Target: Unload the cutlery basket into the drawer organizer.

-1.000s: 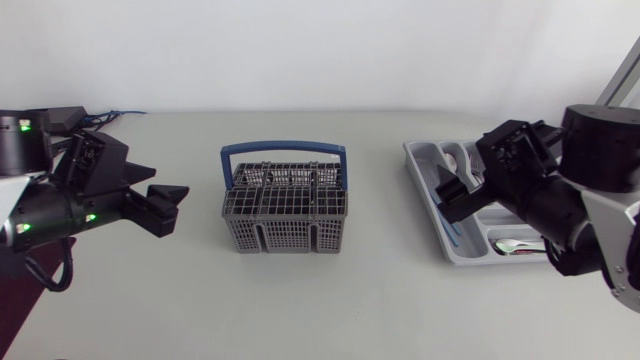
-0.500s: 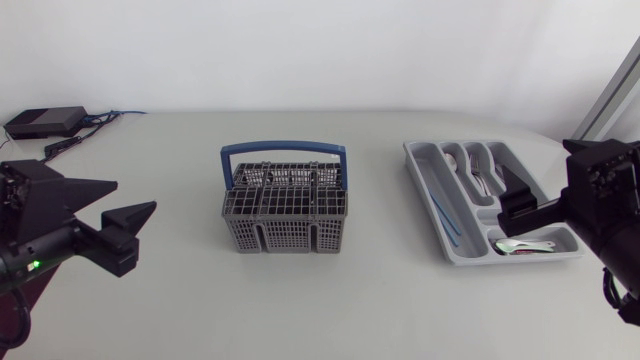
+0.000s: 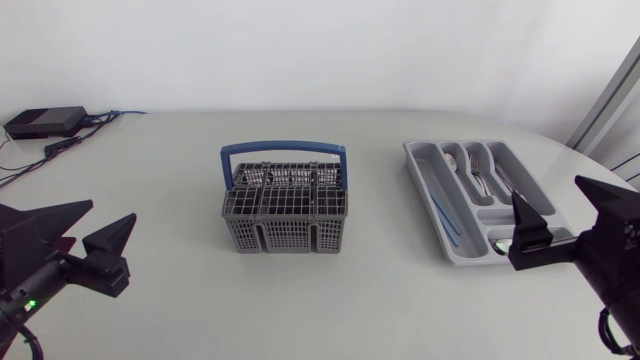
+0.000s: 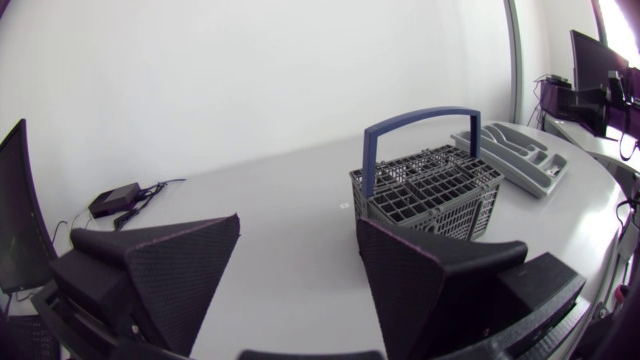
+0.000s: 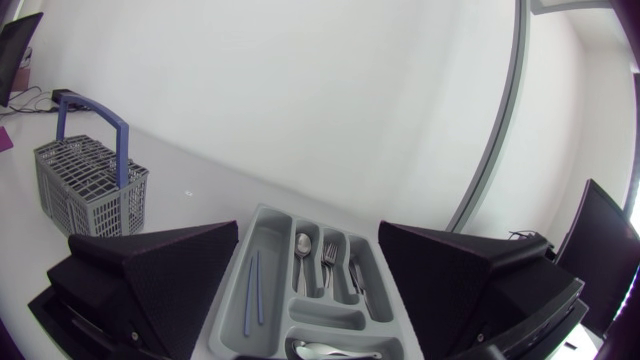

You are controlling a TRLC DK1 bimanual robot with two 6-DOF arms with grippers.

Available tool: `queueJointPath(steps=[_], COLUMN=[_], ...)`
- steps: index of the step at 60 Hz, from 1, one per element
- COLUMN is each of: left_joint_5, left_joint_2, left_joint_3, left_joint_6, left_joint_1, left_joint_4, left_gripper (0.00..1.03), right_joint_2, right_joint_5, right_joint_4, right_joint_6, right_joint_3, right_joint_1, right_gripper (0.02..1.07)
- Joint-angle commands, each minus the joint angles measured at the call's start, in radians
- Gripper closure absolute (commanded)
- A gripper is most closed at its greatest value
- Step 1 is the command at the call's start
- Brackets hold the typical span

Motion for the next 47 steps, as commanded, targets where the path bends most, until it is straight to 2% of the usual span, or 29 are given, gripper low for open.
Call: queueJointPath(steps=[1,29,47], left_joint_5=[-0.014,-0.096,-0.098], left_joint_2=[-0.04,-0.27,-0.275], left_joint_3=[-0.053,-0.289,-0.294], left_joint_6=[-0.05,-0.203,-0.206], left_joint_1=[0.012,0.051,0.052], left_joint_4=[0.037,0.222,0.226], left_gripper=[0.04,0.04,0.04], right_joint_2=[-0.044,-0.304,-0.31], right_joint_5=[-0.014,-0.108,-0.11], right_joint_4=[-0.014,-0.046,-0.047], right_joint_6=[0.076,0.324,0.329], right_joint_3=[-0.046,-0.224,-0.228], right_joint_1=[-0.016,-0.093,-0.095], right_gripper=[0.06,0.06,0.06])
